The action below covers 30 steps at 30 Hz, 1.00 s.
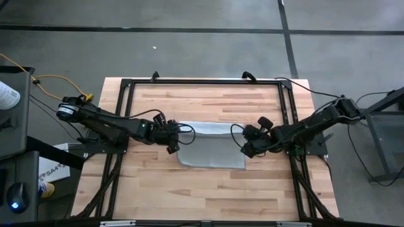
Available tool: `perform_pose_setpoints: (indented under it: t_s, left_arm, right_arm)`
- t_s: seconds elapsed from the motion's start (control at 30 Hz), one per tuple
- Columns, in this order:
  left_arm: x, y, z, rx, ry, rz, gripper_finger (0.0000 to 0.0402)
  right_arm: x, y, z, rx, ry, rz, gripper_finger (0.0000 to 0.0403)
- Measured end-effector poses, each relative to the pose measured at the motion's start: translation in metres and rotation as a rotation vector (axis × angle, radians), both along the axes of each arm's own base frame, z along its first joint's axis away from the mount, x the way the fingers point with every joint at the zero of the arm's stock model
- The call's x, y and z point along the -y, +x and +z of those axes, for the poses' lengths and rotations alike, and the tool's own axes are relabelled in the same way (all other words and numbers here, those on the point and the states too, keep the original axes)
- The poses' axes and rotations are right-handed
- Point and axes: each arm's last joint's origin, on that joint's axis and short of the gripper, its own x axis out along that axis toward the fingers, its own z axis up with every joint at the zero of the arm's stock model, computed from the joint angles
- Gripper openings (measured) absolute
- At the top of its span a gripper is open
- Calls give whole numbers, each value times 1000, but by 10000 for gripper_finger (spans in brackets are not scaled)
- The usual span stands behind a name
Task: Fold microfiber towels
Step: Fold the gray towel on the table
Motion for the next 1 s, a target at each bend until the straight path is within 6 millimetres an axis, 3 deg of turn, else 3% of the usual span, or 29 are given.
perform_pose_setpoints:
  t_s: [0.5,0.73,1.0]
  left_arm:
    - [17,16,-35,-101,-81,-29,0]
    - [35,13,-37,-94,-88,-54,0]
    - [37,12,-37,-87,-97,-48,0]
  right_arm:
    - [-24,-4,-1,60,67,41,3]
    - [-31,-5,0,74,110,62,3]
    - [-41,-7,-1,73,178,107,3]
